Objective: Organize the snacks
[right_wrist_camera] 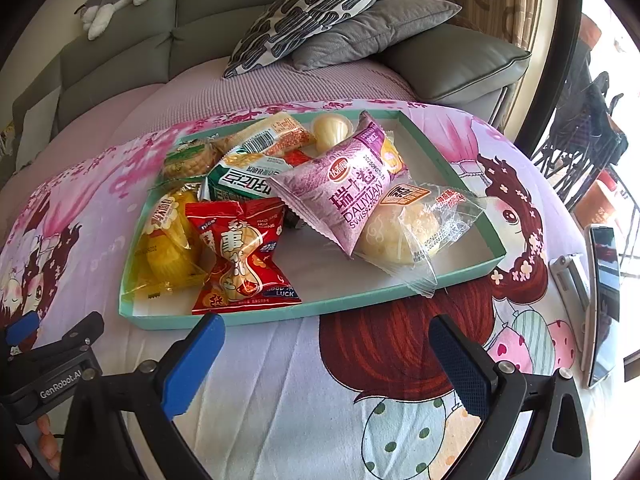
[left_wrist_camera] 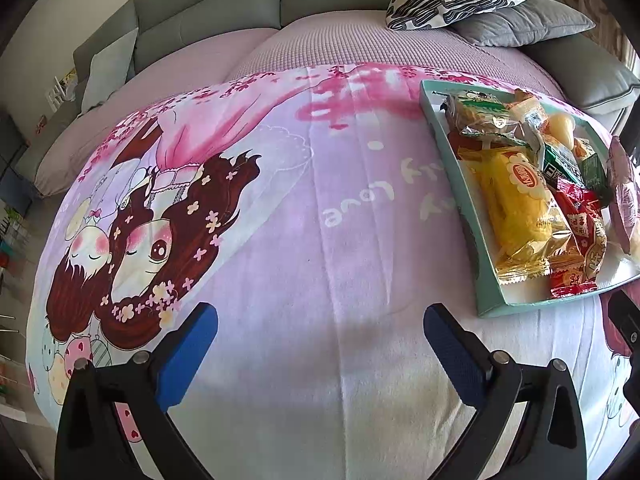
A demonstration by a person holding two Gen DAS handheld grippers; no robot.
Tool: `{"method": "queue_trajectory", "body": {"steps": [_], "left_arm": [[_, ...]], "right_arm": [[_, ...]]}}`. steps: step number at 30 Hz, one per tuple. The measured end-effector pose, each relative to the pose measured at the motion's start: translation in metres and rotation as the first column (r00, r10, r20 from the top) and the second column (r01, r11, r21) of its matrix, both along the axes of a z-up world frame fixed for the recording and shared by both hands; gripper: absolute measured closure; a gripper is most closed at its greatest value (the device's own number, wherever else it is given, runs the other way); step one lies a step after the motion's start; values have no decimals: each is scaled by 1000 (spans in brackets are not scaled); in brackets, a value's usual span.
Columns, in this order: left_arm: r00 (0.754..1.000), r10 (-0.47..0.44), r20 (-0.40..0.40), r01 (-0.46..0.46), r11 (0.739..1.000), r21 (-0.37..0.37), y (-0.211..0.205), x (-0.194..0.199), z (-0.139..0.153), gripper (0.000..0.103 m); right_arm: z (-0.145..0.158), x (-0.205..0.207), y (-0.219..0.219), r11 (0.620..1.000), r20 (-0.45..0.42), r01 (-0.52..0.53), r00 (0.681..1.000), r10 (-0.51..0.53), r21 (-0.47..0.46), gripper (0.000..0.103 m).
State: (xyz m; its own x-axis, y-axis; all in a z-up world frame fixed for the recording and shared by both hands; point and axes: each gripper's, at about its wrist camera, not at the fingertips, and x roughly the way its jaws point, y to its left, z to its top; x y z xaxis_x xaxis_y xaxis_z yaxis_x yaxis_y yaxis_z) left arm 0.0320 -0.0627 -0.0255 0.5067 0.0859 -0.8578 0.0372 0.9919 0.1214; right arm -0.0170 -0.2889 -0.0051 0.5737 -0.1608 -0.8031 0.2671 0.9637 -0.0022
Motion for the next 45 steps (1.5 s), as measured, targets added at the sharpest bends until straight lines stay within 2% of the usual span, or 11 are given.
{"method": "queue_trajectory", "body": {"steps": [45], "left_arm": [[1000,9,1,-9,1000,-21,-1,-1,-1,1]], "right_arm": [[-3,1,0,1000,-11,2,1000,-2,-8,0]]}}
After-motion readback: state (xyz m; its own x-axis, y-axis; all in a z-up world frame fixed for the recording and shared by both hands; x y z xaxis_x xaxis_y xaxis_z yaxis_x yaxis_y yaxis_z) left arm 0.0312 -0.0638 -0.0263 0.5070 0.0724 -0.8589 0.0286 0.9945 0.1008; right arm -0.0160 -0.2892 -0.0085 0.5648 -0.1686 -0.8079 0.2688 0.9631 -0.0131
